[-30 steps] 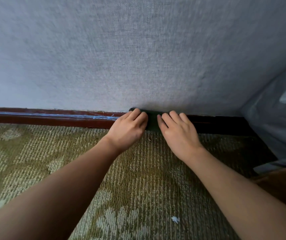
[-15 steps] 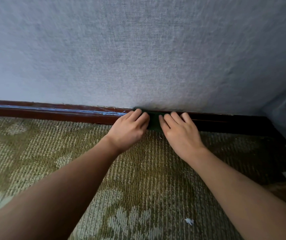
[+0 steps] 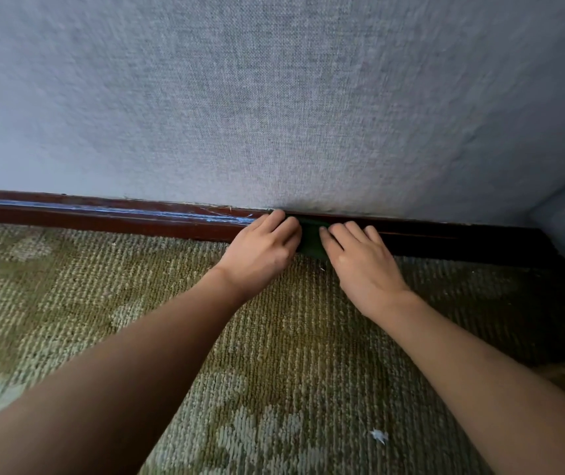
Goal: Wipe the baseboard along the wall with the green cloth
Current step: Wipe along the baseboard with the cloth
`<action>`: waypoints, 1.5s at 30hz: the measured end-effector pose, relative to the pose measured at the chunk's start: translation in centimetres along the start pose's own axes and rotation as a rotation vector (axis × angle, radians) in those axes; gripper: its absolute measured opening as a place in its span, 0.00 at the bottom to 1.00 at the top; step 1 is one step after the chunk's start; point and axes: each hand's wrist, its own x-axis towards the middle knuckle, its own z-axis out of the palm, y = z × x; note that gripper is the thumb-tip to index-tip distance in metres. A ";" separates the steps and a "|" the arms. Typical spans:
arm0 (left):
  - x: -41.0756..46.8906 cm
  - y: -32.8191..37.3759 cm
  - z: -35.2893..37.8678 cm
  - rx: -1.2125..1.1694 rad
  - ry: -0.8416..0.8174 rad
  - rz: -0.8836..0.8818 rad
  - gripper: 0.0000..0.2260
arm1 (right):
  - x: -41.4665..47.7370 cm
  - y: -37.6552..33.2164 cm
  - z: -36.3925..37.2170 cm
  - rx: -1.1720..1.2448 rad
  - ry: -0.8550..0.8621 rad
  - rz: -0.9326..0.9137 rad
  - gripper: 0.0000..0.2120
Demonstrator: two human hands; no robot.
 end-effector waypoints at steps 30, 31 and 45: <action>0.1 0.6 0.1 0.017 -0.055 -0.041 0.16 | 0.6 -0.1 0.1 -0.115 0.054 0.010 0.17; 0.1 0.7 0.0 0.011 -0.058 -0.049 0.15 | 0.6 -0.1 0.0 -0.110 0.050 0.015 0.17; 0.5 0.8 -1.5 0.058 -0.015 0.024 0.16 | -0.1 0.3 -1.2 -0.331 0.008 -0.032 0.13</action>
